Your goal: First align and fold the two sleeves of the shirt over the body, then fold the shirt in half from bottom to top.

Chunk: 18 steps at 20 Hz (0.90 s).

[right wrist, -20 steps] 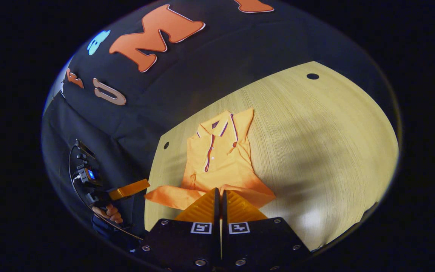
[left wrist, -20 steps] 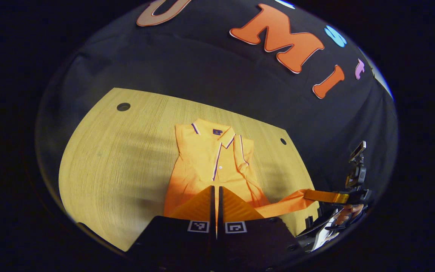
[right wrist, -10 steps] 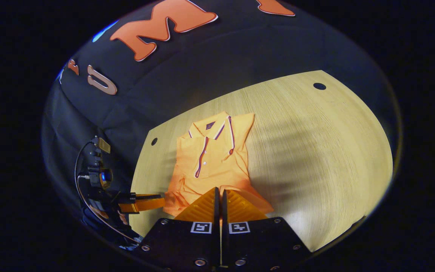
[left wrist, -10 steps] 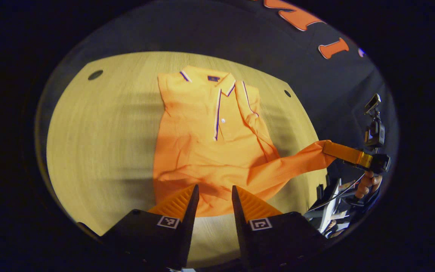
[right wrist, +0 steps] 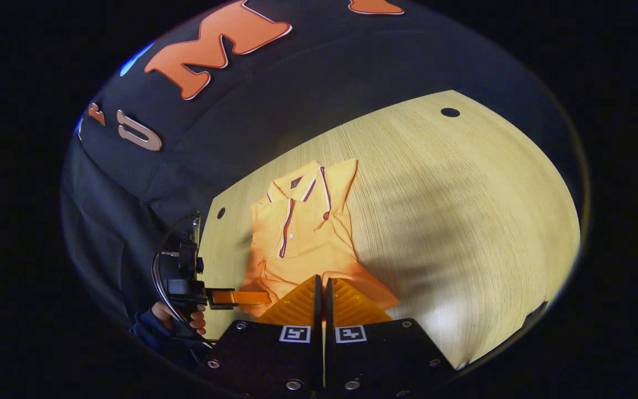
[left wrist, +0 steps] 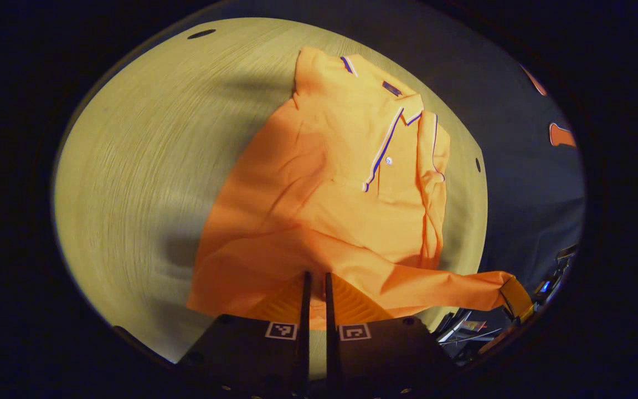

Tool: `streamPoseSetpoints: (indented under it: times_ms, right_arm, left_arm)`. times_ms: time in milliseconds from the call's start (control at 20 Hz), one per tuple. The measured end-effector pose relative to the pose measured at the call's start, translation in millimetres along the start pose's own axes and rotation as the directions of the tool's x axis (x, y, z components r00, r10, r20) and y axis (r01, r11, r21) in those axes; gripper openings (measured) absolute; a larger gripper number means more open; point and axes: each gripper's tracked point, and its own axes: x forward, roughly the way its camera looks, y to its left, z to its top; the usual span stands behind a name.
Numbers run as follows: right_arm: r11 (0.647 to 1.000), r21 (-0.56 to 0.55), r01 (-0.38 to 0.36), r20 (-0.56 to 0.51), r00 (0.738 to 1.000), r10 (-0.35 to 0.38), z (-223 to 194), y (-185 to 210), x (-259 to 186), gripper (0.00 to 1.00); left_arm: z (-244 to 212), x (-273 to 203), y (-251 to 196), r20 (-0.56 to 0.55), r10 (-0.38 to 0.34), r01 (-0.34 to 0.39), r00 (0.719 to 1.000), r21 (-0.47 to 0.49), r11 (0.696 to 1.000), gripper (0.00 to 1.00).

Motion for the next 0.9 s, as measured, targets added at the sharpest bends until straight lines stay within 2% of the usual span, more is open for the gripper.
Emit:
streamPoseSetpoints:
  times_ms: [50, 100, 400, 500, 600, 800, 850, 900]
  right_arm:
    - [1.0, 0.002, 0.0, -0.005, 1.0, 0.0, -2, 0, 0, 0.02]
    - [1.0, 0.005, 0.005, -0.004, 1.0, -0.005, -4, -2, 1, 0.02]
    - [0.999, 0.025, -0.022, 0.026, 0.999, 0.022, 4, 3, -6, 0.02]
    - [0.999, 0.033, -0.023, 0.031, 0.999, 0.021, 7, 3, -4, 0.02]
    - [0.999, 0.036, -0.029, 0.035, 0.999, 0.028, 11, 7, -3, 0.02]
    - [0.999, 0.013, -0.039, 0.04, 0.998, 0.038, 19, 18, 1, 0.02]
    - [0.999, 0.009, -0.034, 0.044, 0.998, 0.034, 22, 19, 2, 0.02]
    - [1.0, 0.004, -0.031, 0.032, 0.999, 0.031, 20, 20, 4, 0.02]
  left_arm:
    - [-2, -2, 4, 0.003, 0.004, -0.004, 1.0, -0.014, 1.0, 0.13]
    - [2, -2, 5, 0.015, -0.012, 0.012, 1.0, -0.022, 1.0, 0.01]
    - [38, -43, -17, 0.199, -0.139, 0.137, 0.97, 0.026, 0.99, 0.01]
    - [48, -54, -15, 0.222, -0.14, 0.137, 0.965, 0.028, 0.99, 0.01]
    - [57, -66, -21, 0.248, -0.168, 0.167, 0.954, 0.025, 0.986, 0.01]
    - [74, -79, -26, 0.268, -0.197, 0.19, 0.943, 0.052, 0.98, 0.01]
    - [83, -76, -24, 0.284, -0.176, 0.168, 0.942, 0.053, 0.984, 0.01]
    - [66, -69, -13, 0.203, -0.122, 0.109, 0.972, 0.073, 0.991, 0.01]
